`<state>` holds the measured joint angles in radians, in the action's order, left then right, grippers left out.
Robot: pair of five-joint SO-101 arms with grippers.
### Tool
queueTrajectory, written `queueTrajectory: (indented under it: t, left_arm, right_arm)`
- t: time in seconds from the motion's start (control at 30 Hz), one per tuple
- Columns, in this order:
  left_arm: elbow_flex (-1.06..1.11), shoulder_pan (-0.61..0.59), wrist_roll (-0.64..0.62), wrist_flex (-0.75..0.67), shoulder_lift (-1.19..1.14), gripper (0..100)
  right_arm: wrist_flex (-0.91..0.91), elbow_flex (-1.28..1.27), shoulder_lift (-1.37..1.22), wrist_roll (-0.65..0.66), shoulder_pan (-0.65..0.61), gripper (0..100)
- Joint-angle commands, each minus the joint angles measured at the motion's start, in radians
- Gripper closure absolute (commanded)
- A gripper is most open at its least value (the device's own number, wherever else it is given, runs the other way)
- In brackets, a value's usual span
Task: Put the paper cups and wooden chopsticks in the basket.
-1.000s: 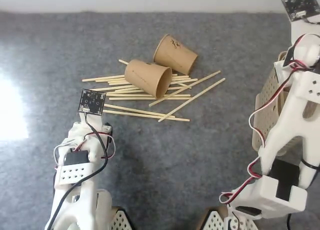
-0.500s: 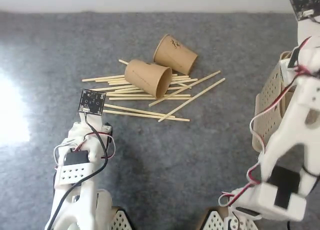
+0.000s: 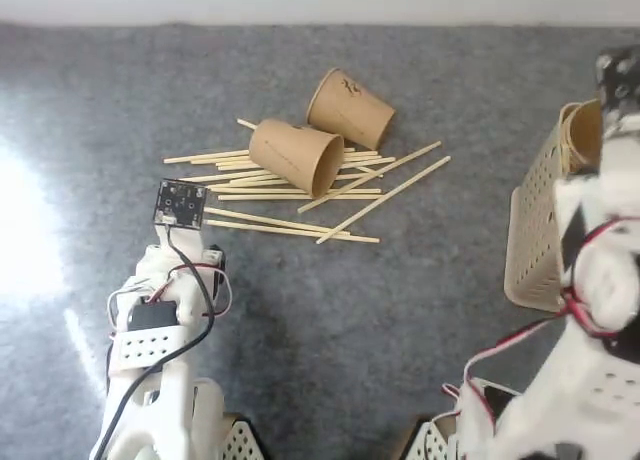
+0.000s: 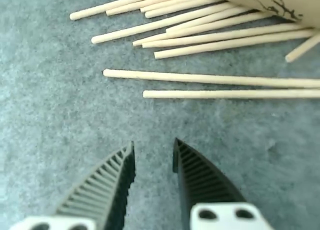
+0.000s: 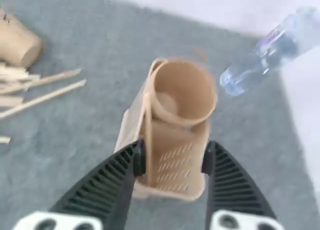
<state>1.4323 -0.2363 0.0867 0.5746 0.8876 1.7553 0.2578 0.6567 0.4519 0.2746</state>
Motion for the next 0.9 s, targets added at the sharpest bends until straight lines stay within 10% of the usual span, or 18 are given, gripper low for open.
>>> queueTrajectory:
  t: [0.0, 0.43, 0.87]
  left_arm:
    - [-0.036, 0.009, -0.092, -0.017, 0.020, 87]
    - [-0.375, 0.299, -0.091, 0.129, 0.017, 81]
    - [-0.452, 0.462, -0.012, -0.210, -0.270, 82]
  right_arm:
    - [-0.038, -0.324, 0.128, -0.014, -0.039, 87.4]
    - [-0.452, -1.344, 0.851, -0.014, -0.194, 92.5]
    - [-0.642, -1.777, 1.110, -0.020, -0.153, 92.2]
